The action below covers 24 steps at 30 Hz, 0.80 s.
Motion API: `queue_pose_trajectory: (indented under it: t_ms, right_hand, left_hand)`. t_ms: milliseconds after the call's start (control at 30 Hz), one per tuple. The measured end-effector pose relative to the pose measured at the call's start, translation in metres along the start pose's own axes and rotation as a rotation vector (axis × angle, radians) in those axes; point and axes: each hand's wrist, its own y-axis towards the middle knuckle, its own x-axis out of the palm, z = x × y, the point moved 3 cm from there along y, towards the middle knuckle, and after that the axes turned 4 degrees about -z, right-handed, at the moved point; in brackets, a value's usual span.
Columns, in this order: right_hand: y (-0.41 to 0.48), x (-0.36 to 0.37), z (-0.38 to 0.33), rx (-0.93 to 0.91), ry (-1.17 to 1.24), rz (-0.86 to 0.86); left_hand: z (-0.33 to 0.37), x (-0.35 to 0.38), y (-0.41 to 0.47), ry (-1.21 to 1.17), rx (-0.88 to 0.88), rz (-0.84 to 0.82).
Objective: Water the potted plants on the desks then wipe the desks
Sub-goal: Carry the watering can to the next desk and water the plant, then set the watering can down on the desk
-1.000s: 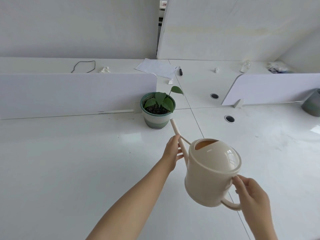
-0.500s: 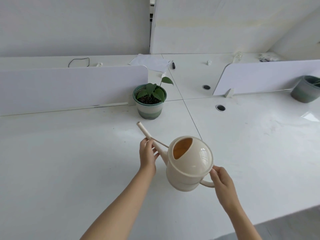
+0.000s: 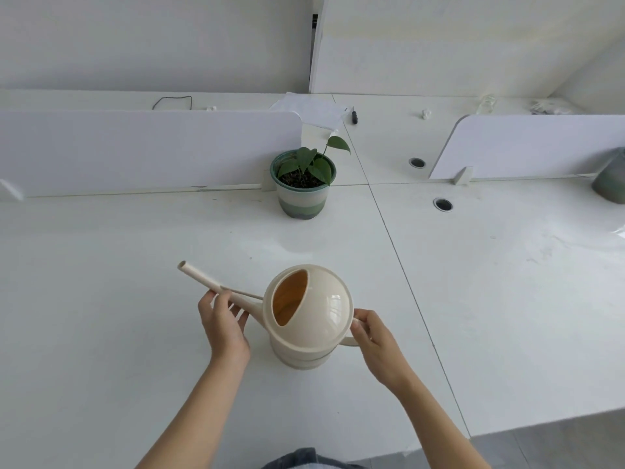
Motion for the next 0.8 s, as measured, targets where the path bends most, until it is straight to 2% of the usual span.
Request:
queue_pose_trajectory:
  t_ms: [367, 633, 800]
  right_hand:
    - [0.013, 0.037, -0.002, -0.026, -0.036, -0.182]
    - [0.017, 0.041, -0.006, -0.020, -0.021, -0.206]
    - [0.017, 0.041, -0.006, -0.024, 0.001, -0.202]
  left_hand:
    - [0.009, -0.050, -0.003, -0.041, 0.062, 0.090]
    - [0.009, -0.057, -0.009, -0.033, 0.040, 0.125]
    - [0.014, -0.058, -0.012, 0.063, 0.018, 0.144]
